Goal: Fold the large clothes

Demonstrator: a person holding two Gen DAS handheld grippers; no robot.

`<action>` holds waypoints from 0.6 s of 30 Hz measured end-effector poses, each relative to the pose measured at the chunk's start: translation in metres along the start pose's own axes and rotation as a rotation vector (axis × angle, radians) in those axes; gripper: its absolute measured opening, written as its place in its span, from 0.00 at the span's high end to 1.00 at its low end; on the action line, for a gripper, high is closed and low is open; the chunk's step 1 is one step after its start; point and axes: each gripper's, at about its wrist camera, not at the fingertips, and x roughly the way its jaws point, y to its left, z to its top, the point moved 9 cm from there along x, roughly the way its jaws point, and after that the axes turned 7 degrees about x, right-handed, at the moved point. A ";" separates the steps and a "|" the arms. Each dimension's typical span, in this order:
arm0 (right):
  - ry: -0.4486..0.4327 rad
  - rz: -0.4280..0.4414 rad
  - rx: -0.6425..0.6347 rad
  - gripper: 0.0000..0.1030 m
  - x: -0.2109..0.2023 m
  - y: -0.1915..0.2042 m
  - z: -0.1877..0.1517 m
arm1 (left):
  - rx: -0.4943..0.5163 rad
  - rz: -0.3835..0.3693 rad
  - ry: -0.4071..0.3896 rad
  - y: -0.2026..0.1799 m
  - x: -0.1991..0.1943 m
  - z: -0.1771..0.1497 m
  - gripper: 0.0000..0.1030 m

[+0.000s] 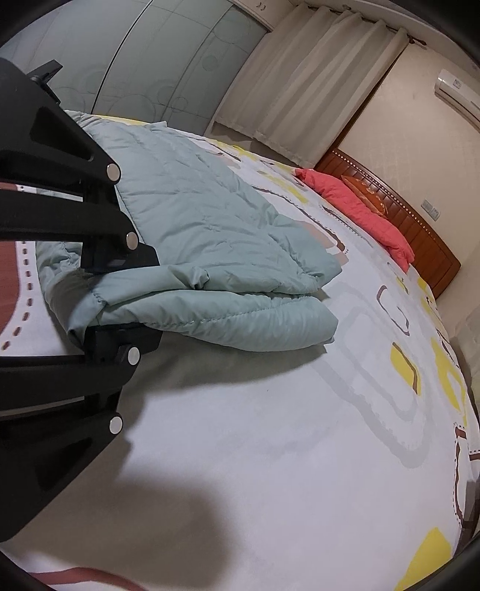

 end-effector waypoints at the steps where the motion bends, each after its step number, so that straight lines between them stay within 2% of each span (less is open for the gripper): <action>1: 0.001 -0.005 0.000 0.83 -0.001 0.000 0.000 | 0.004 0.002 0.000 0.000 -0.002 -0.001 0.88; 18: 0.033 0.000 -0.009 0.83 -0.036 -0.017 -0.024 | -0.001 0.000 0.035 0.022 -0.053 -0.040 0.88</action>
